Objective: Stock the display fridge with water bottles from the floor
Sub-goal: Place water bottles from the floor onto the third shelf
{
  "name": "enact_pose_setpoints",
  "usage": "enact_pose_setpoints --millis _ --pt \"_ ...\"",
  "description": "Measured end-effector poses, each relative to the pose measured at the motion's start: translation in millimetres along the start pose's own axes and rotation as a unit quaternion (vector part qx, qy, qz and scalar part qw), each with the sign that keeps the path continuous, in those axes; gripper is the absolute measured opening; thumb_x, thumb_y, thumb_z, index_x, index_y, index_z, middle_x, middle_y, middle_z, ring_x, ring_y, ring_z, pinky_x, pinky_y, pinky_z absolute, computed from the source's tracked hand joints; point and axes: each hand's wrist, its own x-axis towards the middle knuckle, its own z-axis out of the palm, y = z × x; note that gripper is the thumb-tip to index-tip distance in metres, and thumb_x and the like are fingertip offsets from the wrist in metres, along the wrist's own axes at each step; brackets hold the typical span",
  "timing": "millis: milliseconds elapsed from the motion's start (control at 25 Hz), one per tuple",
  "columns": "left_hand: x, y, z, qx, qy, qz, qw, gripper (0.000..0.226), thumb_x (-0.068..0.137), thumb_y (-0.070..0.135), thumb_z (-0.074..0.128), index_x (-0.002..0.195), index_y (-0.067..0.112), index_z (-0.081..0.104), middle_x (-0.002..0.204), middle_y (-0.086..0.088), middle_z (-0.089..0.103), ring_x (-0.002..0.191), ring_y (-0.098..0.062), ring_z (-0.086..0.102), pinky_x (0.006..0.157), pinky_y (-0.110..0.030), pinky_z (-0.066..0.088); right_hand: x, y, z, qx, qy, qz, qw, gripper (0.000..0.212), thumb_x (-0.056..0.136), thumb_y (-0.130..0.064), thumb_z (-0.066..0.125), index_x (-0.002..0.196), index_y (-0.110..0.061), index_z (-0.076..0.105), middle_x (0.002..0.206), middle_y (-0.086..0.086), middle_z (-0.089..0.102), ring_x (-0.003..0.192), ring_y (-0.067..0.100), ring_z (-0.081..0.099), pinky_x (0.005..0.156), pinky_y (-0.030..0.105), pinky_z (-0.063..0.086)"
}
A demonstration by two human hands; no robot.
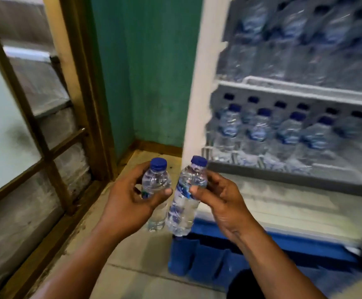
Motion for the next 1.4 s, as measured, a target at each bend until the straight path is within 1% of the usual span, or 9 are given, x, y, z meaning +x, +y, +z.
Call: enact_pose_setpoints --millis 120,320,400,520,680,880,1040,1200,1400 --pt "1.8 53.6 43.8 -0.091 -0.062 0.036 0.993 0.052 0.08 0.027 0.075 0.126 0.039 0.055 0.109 0.025 0.068 0.101 0.004 0.065 0.08 -0.015 0.053 -26.2 -37.5 -43.0 0.137 0.012 -0.018 0.99 0.045 0.089 -0.021 0.065 0.132 -0.01 0.058 0.126 0.018 0.066 0.113 0.037 0.064 0.085 0.048 0.054" --pt "10.3 103.6 123.7 -0.152 -0.138 0.049 0.978 0.049 0.087 0.042 0.06 0.133 0.04 0.043 0.116 0.015 0.067 0.101 -0.002 0.067 0.081 -0.028 0.057 -59.1 -67.8 -121.8 0.142 0.14 0.018 0.98 0.064 0.083 -0.054 0.07 0.132 -0.013 0.058 0.118 0.023 0.067 0.097 0.038 0.069 0.079 0.046 0.055" --pt "13.5 118.1 154.4 -0.19 -0.145 0.019 0.971 0.045 0.09 0.035 0.058 0.132 0.038 0.042 0.109 0.016 0.065 0.09 0.001 0.068 0.065 -0.019 0.057 -73.0 -76.3 -157.7 0.138 0.181 0.029 0.973 0.063 0.078 -0.049 0.077 0.124 -0.008 0.062 0.107 0.025 0.07 0.084 0.034 0.07 0.072 0.041 0.056" --pt "16.1 127.2 192.5 -0.192 -0.13 -0.008 0.973 0.047 0.088 0.033 0.062 0.132 0.031 0.046 0.1 0.009 0.069 0.081 -0.005 0.071 0.059 -0.018 0.055 -87.0 -90.1 -210.4 0.143 0.243 -0.001 0.959 0.058 0.062 -0.012 0.078 0.115 0.005 0.061 0.09 0.024 0.066 0.072 0.033 0.067 0.063 0.04 0.055" --pt "25.6 141.5 226.9 -0.131 -0.101 0.0 0.986 0.049 0.066 0.048 0.078 0.105 0.048 0.049 0.09 0.022 0.067 0.08 0.003 0.067 0.062 -0.014 0.051 -71.0 -114.5 -279.0 0.096 0.306 -0.067 0.945 0.057 0.077 0.009 0.071 0.125 -0.014 0.052 0.104 0.014 0.069 0.093 0.033 0.068 0.082 0.05 0.056" --pt "40.0 151.9 252.8 -0.042 -0.11 0.047 0.992 0.059 0.065 0.028 0.089 0.101 0.044 0.046 0.094 0.022 0.062 0.082 0.018 0.058 0.058 -0.004 0.044 -21.9 -105.9 -325.3 -0.064 0.327 -0.123 0.935 0.079 0.077 0.003 0.078 0.136 -0.039 0.046 0.12 -0.01 0.068 0.109 0.015 0.067 0.092 0.039 0.056" --pt "52.5 148.4 264.6 -0.02 -0.103 0.075 0.992 0.061 0.067 0.014 0.088 0.101 0.043 0.047 0.095 0.021 0.062 0.085 0.018 0.058 0.062 0.001 0.042 16.0 -89.9 -339.0 -0.141 0.278 -0.087 0.946 0.083 0.081 0.002 0.076 0.14 -0.042 0.038 0.14 -0.007 0.055 0.119 0.013 0.06 0.078 0.017 0.055" --pt "61.3 141.6 266.6 -0.021 -0.099 0.079 0.992 0.06 0.069 0.01 0.087 0.101 0.042 0.047 0.094 0.018 0.062 0.085 0.017 0.058 0.063 0.0 0.043 32.7 -74.3 -342.8 -0.208 0.281 -0.058 0.935 0.078 0.079 0.0 0.078 0.136 -0.036 0.04 0.13 -0.01 0.058 0.12 0.016 0.058 0.098 0.04 0.053" --pt "66.3 130.6 269.6 -0.027 -0.099 0.07 0.992 0.059 0.07 0.016 0.087 0.105 0.042 0.048 0.099 0.021 0.06 0.09 0.018 0.055 0.069 -0.008 0.04 32.9 -74.6 -348.4 -0.232 0.279 -0.024 0.932 0.071 0.083 -0.004 0.076 0.14 -0.027 0.04 0.122 -0.011 0.06 0.113 0.012 0.059 0.098 0.032 0.049"
